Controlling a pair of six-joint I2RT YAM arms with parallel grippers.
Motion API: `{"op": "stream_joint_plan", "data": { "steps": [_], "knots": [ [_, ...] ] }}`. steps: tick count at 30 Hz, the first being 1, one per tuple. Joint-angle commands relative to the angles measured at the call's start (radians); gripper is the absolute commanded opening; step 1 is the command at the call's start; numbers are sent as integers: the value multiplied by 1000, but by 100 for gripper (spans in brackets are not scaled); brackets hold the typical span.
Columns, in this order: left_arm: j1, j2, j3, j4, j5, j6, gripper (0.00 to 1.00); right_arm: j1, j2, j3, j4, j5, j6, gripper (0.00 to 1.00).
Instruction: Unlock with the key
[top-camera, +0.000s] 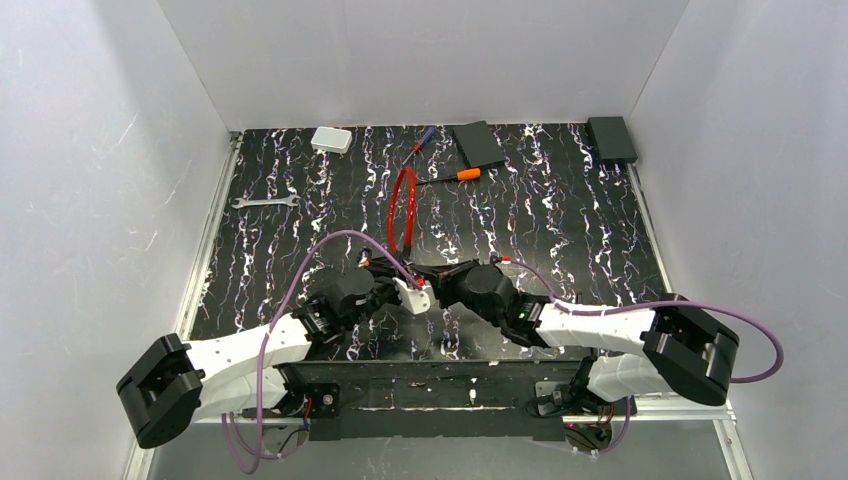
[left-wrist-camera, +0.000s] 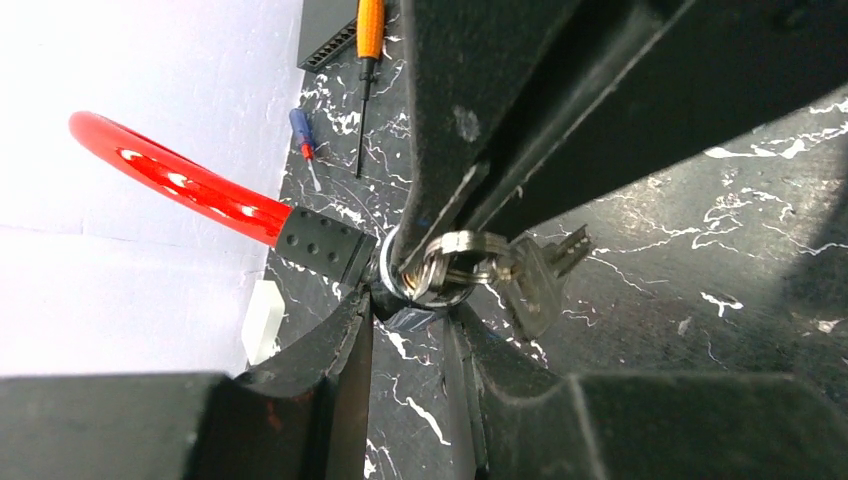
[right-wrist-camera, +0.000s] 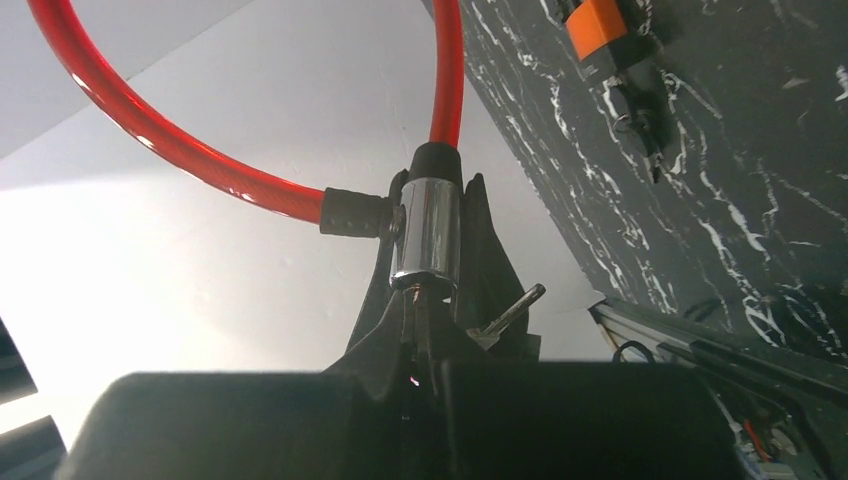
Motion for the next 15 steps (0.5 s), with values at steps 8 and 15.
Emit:
{"op": "stream_joint_plan", "data": {
  "steps": [8, 15],
  "knots": [
    [-38, -41, 18, 314, 64, -19, 0, 70, 39, -25, 238, 28, 251, 1],
    [-40, -29, 13, 334, 54, -14, 0, 73, 13, -44, 232, 78, 275, 1]
  ]
}}
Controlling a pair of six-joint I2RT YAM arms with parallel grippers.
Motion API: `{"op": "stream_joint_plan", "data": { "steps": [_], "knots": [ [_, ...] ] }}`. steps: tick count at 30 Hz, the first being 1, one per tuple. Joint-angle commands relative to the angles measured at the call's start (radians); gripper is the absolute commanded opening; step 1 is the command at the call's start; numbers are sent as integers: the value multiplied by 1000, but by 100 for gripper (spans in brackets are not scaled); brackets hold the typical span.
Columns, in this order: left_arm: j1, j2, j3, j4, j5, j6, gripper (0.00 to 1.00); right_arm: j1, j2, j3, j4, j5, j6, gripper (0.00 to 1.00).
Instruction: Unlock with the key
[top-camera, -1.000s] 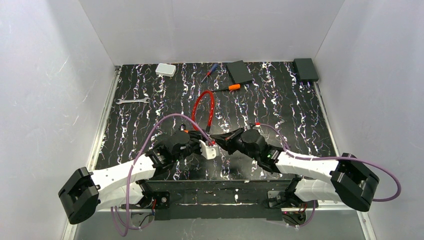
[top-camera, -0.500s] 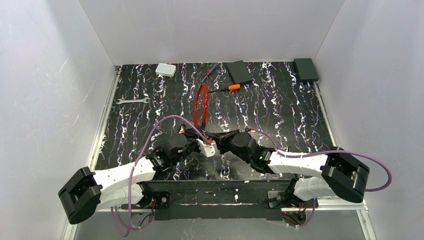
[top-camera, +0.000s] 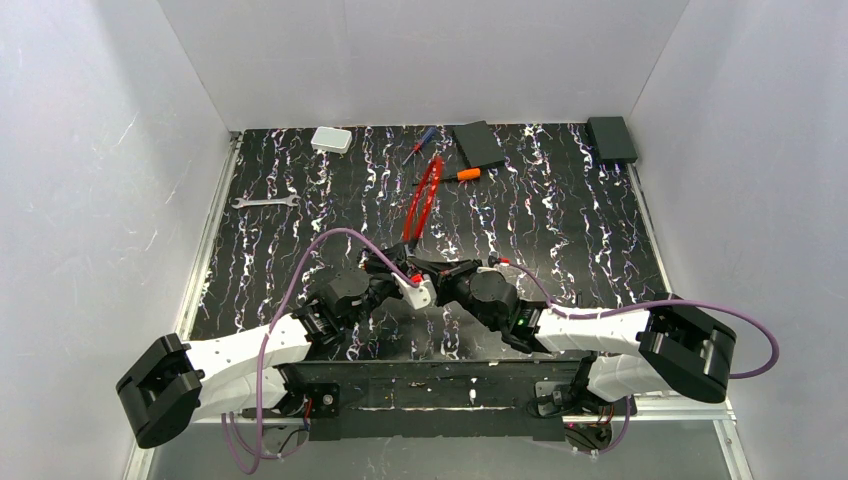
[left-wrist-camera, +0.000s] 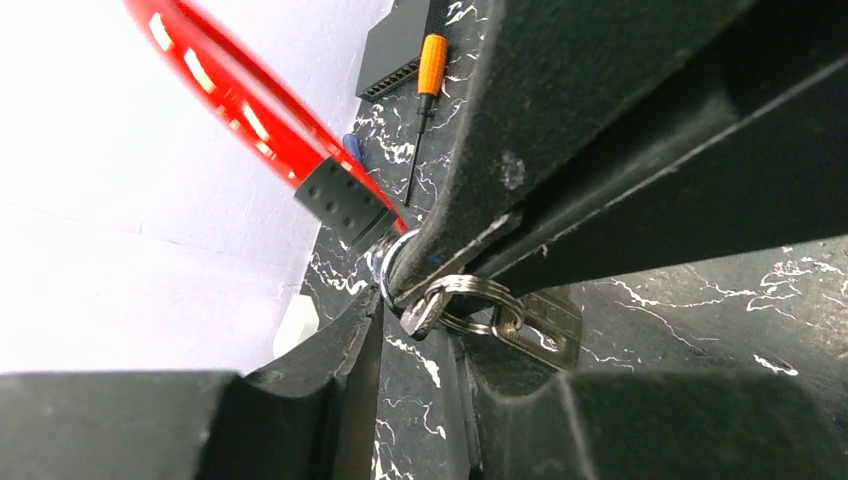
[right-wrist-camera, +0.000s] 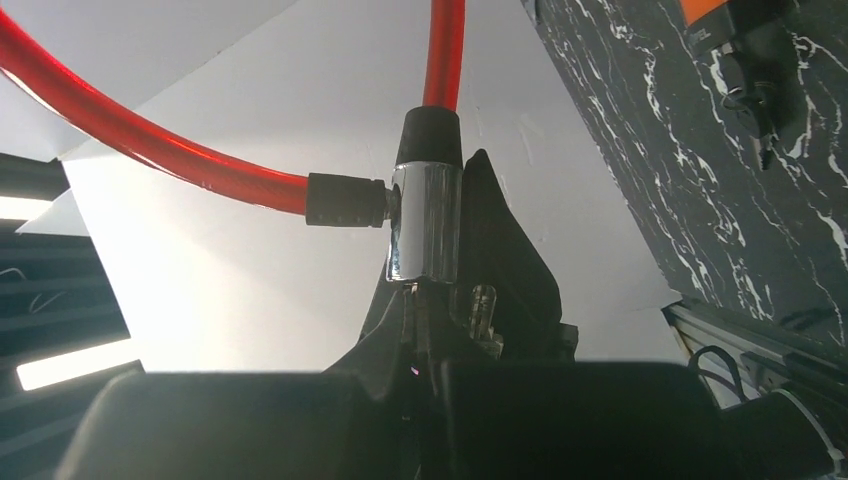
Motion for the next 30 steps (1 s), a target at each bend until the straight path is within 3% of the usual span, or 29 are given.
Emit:
{"op": "stream_joint_plan", "data": {
  "steps": [1, 5, 6, 12, 15, 22, 26, 30],
  "knots": [
    [-32, -23, 20, 199, 85, -16, 0, 28, -6, -7, 30, -7, 239, 1],
    [-32, -15, 19, 200, 85, -5, 0, 28, -19, -4, -12, -2, 208, 1],
    [-32, -15, 18, 200, 84, -3, 0, 28, -25, -6, -26, -4, 196, 5],
    [-32, -12, 13, 200, 101, -2, 0, 19, -137, -17, -246, 12, 40, 53],
    [-32, -9, 9, 198, 119, 0, 0, 17, -234, -35, -396, 39, -20, 68],
    [-31, 3, 15, 181, 108, 12, 0, 17, -457, -76, -672, 121, -144, 75],
    [-32, 25, 37, 135, 101, -30, 0, 17, -490, -71, -846, 141, -231, 77],
    [-32, 85, 70, 101, 51, -81, 14, 17, -481, -71, -985, 113, -282, 79]
  ]
}}
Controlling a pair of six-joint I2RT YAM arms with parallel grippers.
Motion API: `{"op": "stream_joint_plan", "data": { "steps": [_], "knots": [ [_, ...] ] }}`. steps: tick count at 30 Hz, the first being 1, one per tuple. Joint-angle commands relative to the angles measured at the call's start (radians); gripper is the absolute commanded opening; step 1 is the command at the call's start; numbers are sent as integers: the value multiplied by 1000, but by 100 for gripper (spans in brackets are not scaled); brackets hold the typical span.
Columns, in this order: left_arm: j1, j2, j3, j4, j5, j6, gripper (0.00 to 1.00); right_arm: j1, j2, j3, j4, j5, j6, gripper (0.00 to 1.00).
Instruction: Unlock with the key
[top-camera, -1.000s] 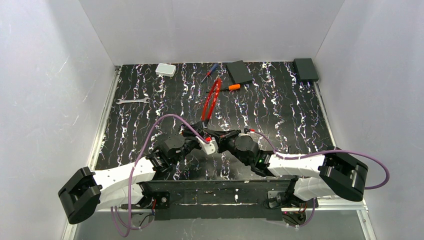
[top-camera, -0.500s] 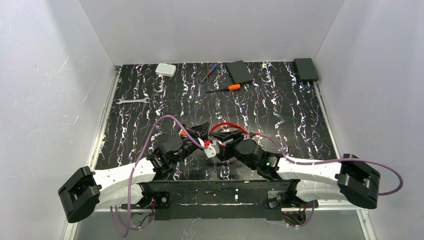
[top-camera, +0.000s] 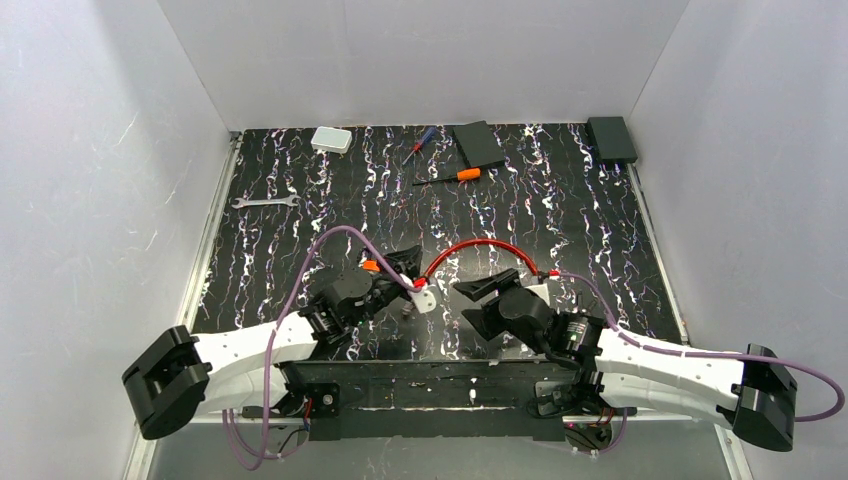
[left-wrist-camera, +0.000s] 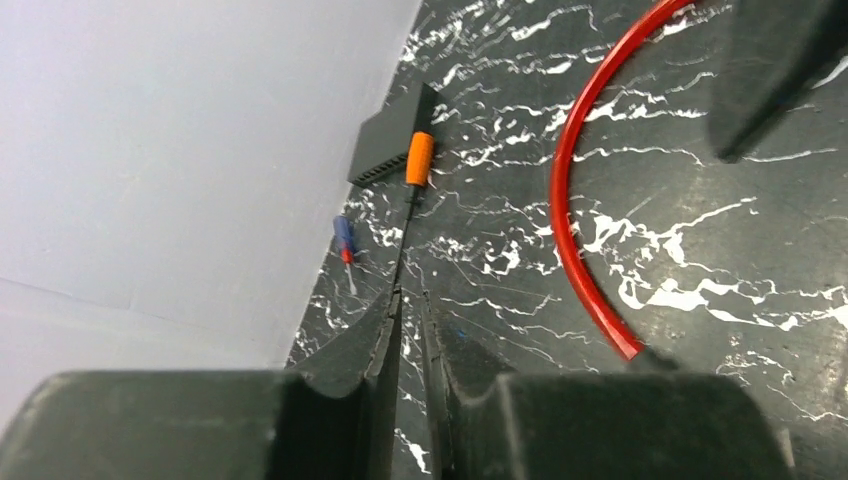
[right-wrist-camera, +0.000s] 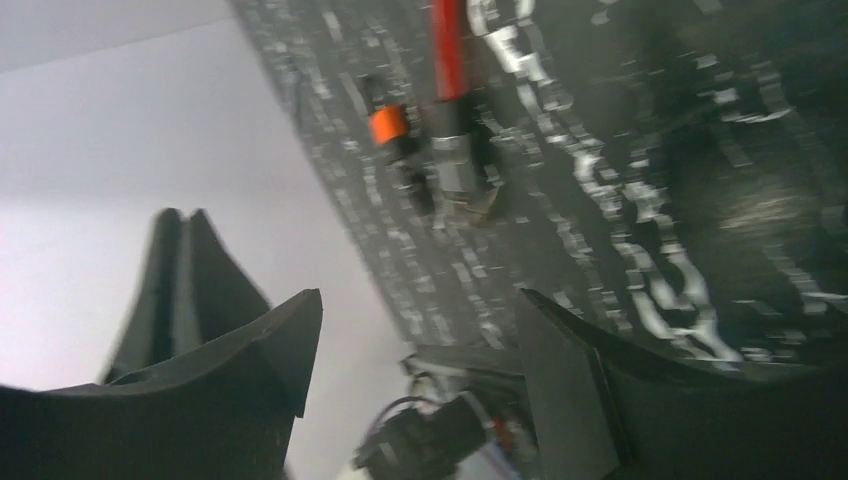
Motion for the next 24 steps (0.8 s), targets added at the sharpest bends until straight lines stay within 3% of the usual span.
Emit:
{"op": "stream_joint_plan", "data": {
  "steps": [1, 6, 15, 20, 24],
  "knots": [
    [-3, 51, 62, -37, -47, -70, 16, -2, 4, -3, -229, 24, -80, 79],
    [-4, 60, 81, -69, -52, -139, 27, -2, -30, 29, -323, 113, -233, 79],
    [9, 120, 140, -184, -94, -261, 47, -4, 102, 320, -599, 336, -611, 86],
    [66, 162, 256, -447, 68, -403, 54, -57, 187, 410, -726, 341, -774, 97],
    [92, 240, 315, -557, 119, -412, 52, -218, 196, 402, -706, 220, -929, 98]
  ]
}}
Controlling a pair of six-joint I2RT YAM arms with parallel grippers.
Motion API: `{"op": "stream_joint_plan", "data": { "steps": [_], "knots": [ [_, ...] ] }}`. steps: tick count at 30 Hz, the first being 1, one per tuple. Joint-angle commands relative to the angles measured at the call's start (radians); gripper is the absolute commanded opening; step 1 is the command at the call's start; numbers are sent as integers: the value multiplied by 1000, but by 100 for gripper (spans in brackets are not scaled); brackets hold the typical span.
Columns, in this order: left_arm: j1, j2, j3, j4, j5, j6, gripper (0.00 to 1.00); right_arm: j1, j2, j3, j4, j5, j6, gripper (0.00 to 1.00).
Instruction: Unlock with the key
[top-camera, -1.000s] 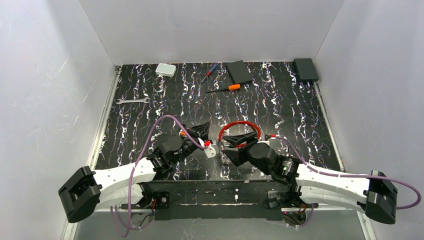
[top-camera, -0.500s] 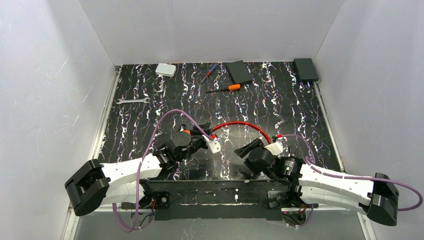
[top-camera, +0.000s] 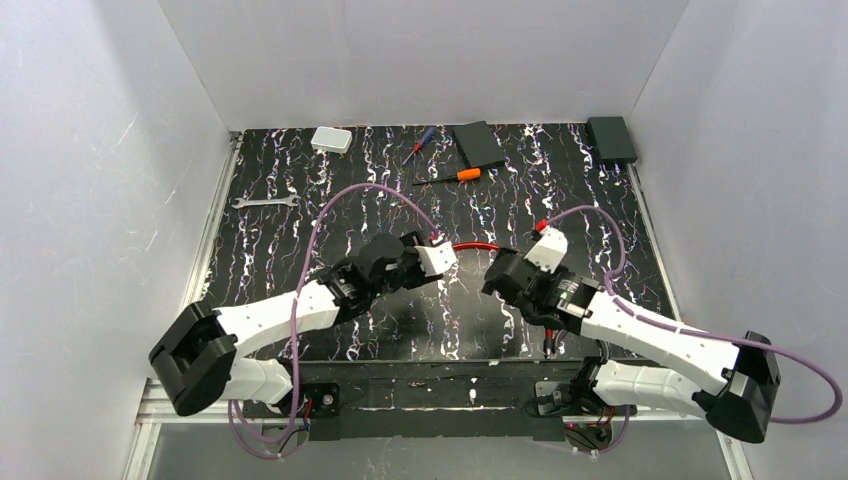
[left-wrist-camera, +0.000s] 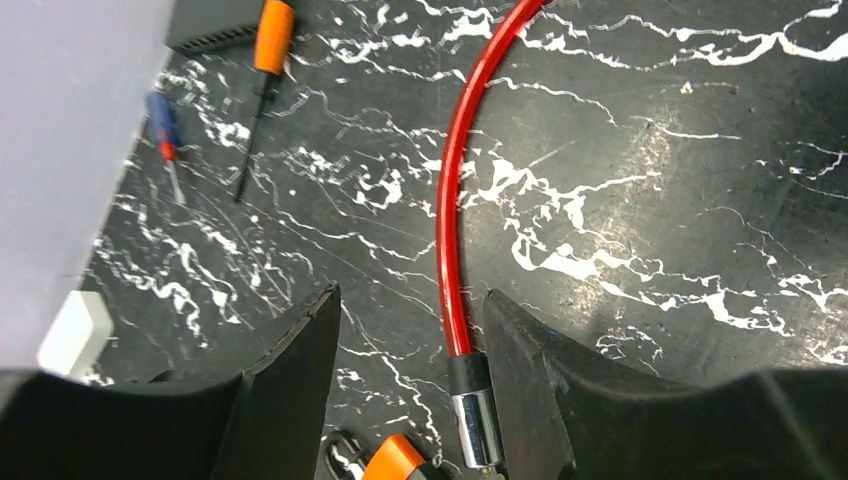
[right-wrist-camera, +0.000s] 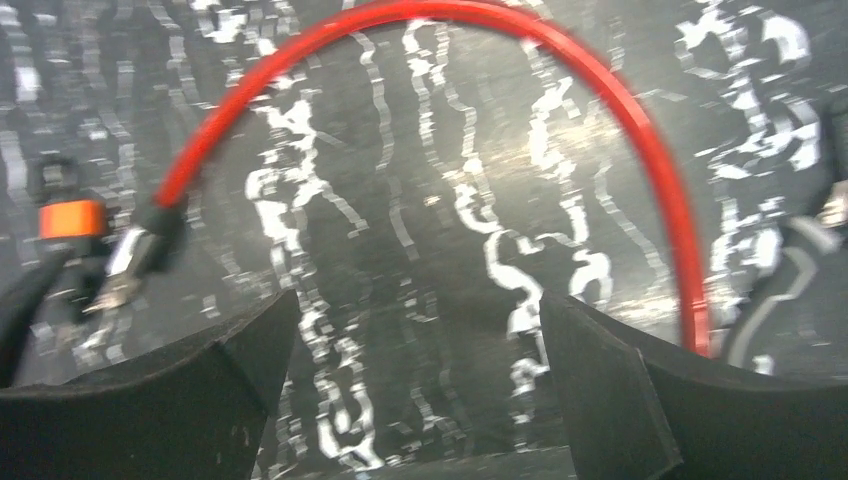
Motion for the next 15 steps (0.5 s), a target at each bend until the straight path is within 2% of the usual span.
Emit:
{"op": "stream_joint_plan", "data": {
  "steps": [1, 5, 13, 15],
  "knots": [
    [37, 72, 76, -195, 119, -85, 52, -183, -5, 1, -35, -110, -257, 98],
    [87, 135, 110, -248, 183, -137, 53, -361, 14, -53, -14, -241, -306, 98],
    [123, 285, 182, -326, 200, -158, 53, -529, 93, -183, 82, -376, -322, 98],
    [125, 304, 198, -360, 187, -156, 52, -552, 98, -216, 130, -410, -331, 95]
  ]
}}
